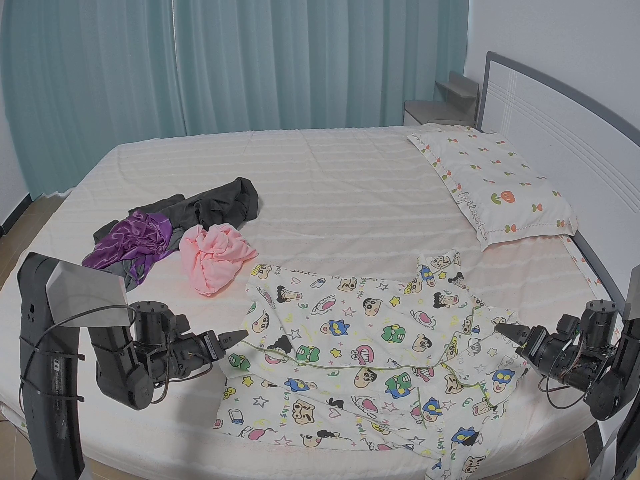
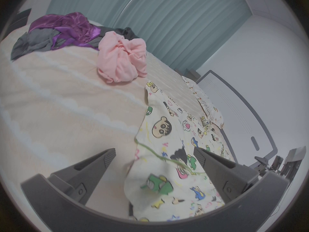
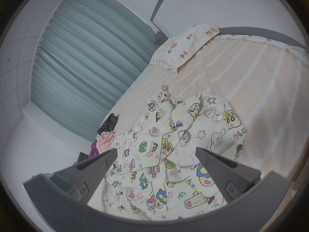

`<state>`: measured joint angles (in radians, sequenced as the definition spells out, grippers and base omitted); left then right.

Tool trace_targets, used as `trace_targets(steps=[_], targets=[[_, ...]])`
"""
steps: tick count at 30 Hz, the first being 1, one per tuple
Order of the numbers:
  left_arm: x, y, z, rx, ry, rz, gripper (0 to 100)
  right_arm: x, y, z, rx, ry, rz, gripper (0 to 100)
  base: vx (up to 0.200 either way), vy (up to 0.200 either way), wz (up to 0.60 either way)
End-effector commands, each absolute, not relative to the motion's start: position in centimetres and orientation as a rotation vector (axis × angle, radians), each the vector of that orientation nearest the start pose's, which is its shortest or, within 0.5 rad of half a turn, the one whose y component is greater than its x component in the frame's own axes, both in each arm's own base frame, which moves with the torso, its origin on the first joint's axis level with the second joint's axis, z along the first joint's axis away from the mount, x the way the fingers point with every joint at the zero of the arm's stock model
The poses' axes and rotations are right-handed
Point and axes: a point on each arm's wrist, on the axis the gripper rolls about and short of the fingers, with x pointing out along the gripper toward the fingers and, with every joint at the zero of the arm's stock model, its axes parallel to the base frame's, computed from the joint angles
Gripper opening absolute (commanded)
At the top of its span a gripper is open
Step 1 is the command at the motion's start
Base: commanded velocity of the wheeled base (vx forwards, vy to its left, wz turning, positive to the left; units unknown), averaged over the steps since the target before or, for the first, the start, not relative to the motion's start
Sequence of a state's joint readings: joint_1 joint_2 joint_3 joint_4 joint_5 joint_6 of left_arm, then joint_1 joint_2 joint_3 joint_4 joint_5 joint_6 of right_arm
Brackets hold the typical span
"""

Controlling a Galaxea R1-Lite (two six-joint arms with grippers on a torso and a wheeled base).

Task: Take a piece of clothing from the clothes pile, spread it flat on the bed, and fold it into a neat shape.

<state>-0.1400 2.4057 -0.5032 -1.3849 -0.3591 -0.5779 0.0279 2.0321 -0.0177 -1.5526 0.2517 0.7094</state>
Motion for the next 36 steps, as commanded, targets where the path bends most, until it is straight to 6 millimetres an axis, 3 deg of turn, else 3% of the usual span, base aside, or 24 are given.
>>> trace_targets(steps=[1,8,20,28,30,36], targets=[[28.4,-5.2,-0.8,-0.684,0.659,-0.322,100,21.0,1.2,2.7,0.670,0.598,0.069,100,0.000,0.000,0.00],[25.6,-5.6,-1.5,-0.680,0.775,-0.338,100,20.5,1.5,2.3,0.622,0.660,0.075,100,-0.200,0.000,0.00],[23.9,-6.9,-2.9,-0.578,0.868,-0.394,100,20.0,1.8,2.0,0.574,0.727,0.082,100,-0.200,0.000,0.00],[25.0,-7.2,-4.2,-0.513,0.826,-0.364,100,19.9,1.8,1.7,0.554,0.746,0.084,100,-0.050,0.000,0.00],[27.6,-7.6,-4.5,-0.512,0.718,-0.302,100,19.9,1.9,1.7,0.553,0.748,0.087,100,0.000,0.000,0.00],[29.7,-8.1,-4.3,-0.585,0.659,-0.297,100,19.9,2.1,1.7,0.550,0.753,0.096,100,0.000,0.000,0.00]])
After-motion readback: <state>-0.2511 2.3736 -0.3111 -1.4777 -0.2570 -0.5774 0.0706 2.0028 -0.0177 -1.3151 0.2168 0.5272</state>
